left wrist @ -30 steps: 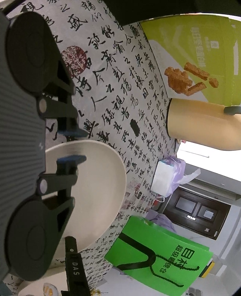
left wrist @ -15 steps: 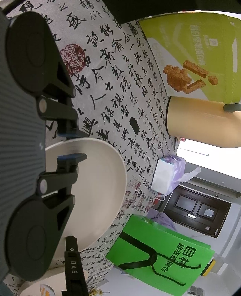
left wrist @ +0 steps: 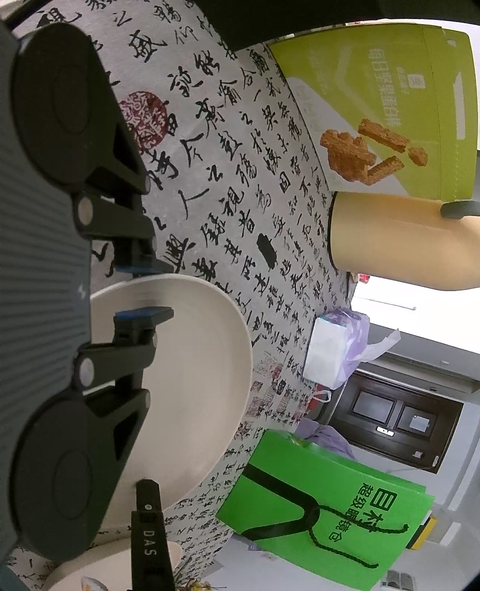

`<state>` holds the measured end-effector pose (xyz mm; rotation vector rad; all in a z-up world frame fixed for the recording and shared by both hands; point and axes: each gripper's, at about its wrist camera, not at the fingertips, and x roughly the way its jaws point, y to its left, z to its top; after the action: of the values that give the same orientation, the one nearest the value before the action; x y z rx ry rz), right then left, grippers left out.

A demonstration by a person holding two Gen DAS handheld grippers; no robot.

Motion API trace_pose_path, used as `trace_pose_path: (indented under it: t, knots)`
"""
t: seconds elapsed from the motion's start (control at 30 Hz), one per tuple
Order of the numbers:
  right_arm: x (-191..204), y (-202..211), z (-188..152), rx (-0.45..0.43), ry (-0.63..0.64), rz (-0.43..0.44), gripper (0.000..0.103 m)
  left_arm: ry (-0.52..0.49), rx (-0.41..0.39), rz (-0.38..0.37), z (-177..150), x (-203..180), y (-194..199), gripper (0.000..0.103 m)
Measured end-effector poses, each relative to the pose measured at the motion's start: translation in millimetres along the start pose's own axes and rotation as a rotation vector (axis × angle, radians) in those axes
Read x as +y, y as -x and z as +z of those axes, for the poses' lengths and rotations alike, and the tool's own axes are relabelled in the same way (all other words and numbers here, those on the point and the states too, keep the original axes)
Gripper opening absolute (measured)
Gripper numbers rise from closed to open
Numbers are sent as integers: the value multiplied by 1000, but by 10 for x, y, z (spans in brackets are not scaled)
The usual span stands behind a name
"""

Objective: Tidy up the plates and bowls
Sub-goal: 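Close the left gripper on the cream plate rim while the right gripper closes beside it, then lift the gripped cream plate up off the table with both grippers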

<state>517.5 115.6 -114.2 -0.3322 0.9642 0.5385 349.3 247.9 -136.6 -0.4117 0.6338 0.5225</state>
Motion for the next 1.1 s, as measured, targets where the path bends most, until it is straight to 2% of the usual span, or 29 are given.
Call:
trace_pose_path:
  t: [0.47,1.1]
  knots:
    - [15,138,-69,-56,35,-1,18,4,-23,-13,27,12,121,18]
    - [-37,382,-116,-142,22,31,18,-3,-114,-35,86,-6,417,18]
